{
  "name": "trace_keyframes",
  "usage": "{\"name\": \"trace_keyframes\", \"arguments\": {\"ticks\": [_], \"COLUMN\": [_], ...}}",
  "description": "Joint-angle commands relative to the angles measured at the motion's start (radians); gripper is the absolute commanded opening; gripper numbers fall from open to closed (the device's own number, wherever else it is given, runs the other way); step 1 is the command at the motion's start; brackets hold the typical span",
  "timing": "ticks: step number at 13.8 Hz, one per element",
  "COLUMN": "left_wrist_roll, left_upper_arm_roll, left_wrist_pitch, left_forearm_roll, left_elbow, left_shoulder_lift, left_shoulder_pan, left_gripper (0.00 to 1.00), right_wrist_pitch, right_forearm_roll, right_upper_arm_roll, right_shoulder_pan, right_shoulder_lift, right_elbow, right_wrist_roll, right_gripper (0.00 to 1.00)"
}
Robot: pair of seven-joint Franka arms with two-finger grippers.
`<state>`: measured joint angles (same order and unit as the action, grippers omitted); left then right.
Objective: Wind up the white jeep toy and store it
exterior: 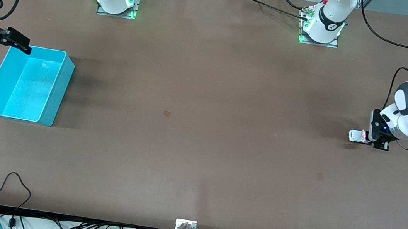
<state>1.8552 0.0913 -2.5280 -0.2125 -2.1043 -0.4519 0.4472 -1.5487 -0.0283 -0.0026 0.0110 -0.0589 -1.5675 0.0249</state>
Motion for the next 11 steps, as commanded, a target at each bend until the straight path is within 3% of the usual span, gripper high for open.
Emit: {"name": "trace_keyframes", "arguments": {"ticks": [1, 2, 3, 4, 5, 11], "left_wrist_roll": [0.015, 0.015, 0.012, 0.012, 0.016, 0.013], "left_upper_arm_roll": [0.007, 0.007, 0.007, 0.010, 0.013, 0.140], "left_wrist_pitch": [-0.018, -0.018, -0.017, -0.009, 0.001, 0.277], "left_forearm_roll": [-0.036, -0.036, -0.034, -0.030, -0.025, -0.018], "left_elbow": [0.023, 0.023, 0.023, 0.024, 0.024, 0.089], "left_shoulder_lift": [-0.076, -0.073, -0.064, -0.050, -0.025, 0.125], "left_shoulder_pan": [0.028, 0.028, 0.028, 0.028, 0.028, 0.025], "left_gripper": [0.20, 0.22, 0.30, 0.55, 1.00, 1.00], "right_wrist_pitch": [0.009, 0.010, 0.009, 0.010, 0.010, 0.010], "right_forearm_roll": [0.011, 0.011, 0.011, 0.011, 0.011, 0.011], "right_upper_arm_roll": [0.004, 0.004, 0.004, 0.004, 0.004, 0.004], "right_shoulder_pan": [0.003, 0.003, 0.003, 0.003, 0.003, 0.001], "right_shoulder_lift": [0.005, 0.005, 0.005, 0.005, 0.005, 0.005], "right_elbow": [0.000, 0.000, 0.000, 0.000, 0.000, 0.000], "right_wrist_roll": [-0.010, -0.010, -0.010, -0.010, -0.010, -0.010], "right_gripper": [1.00, 1.00, 1.00, 1.00, 1.00, 1.00]}}
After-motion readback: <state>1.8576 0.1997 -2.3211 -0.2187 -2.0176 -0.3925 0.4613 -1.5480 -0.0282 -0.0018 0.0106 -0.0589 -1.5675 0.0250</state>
